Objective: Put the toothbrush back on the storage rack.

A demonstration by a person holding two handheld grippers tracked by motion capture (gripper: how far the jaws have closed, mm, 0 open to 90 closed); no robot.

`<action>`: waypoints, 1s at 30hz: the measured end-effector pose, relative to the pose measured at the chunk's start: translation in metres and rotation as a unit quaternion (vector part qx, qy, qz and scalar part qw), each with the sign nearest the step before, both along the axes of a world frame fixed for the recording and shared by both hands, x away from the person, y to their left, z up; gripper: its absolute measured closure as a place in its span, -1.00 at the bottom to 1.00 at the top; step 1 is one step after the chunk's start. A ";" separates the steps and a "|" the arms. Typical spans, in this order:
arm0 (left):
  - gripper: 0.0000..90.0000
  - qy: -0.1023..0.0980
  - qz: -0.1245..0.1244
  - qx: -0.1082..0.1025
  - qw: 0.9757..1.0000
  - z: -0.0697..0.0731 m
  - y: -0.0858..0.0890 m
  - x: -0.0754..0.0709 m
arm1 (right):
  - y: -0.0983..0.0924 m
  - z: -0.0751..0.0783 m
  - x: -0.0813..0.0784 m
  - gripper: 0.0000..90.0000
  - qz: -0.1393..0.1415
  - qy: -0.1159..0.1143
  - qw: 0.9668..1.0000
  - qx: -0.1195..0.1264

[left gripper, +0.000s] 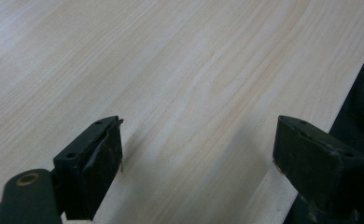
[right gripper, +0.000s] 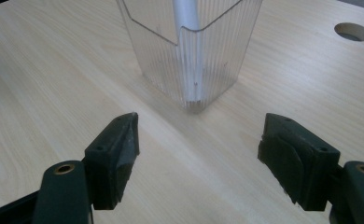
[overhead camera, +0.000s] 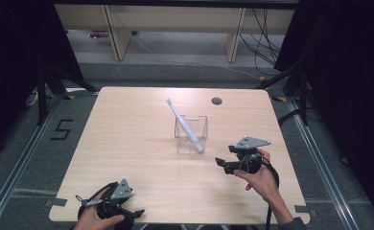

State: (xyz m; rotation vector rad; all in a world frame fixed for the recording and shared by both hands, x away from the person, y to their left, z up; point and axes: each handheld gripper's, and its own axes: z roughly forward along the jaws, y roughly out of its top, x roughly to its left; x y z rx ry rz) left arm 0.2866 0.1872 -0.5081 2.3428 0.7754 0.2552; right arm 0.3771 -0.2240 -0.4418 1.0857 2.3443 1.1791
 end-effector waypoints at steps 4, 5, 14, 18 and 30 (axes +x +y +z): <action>-0.66 -0.002 0.003 -0.002 1.000 0.000 0.000 0.000 | -0.003 -0.007 -0.003 -0.37 0.005 -0.011 1.000 0.000; -0.66 -0.002 0.003 -0.002 1.000 0.000 0.000 0.000 | -0.003 -0.008 -0.004 -0.37 0.001 -0.006 1.000 0.004; -0.66 -0.002 0.003 -0.002 1.000 0.000 0.000 0.000 | -0.009 -0.017 -0.014 -0.38 -0.004 0.002 1.000 0.009; -0.66 -0.002 0.003 -0.002 1.000 0.000 0.000 0.000 | -0.014 -0.020 -0.019 -0.38 -0.002 0.000 1.000 0.007; -0.66 -0.001 0.002 0.000 1.000 0.000 0.000 0.000 | -0.022 -0.031 -0.033 -0.44 0.002 0.005 1.000 0.004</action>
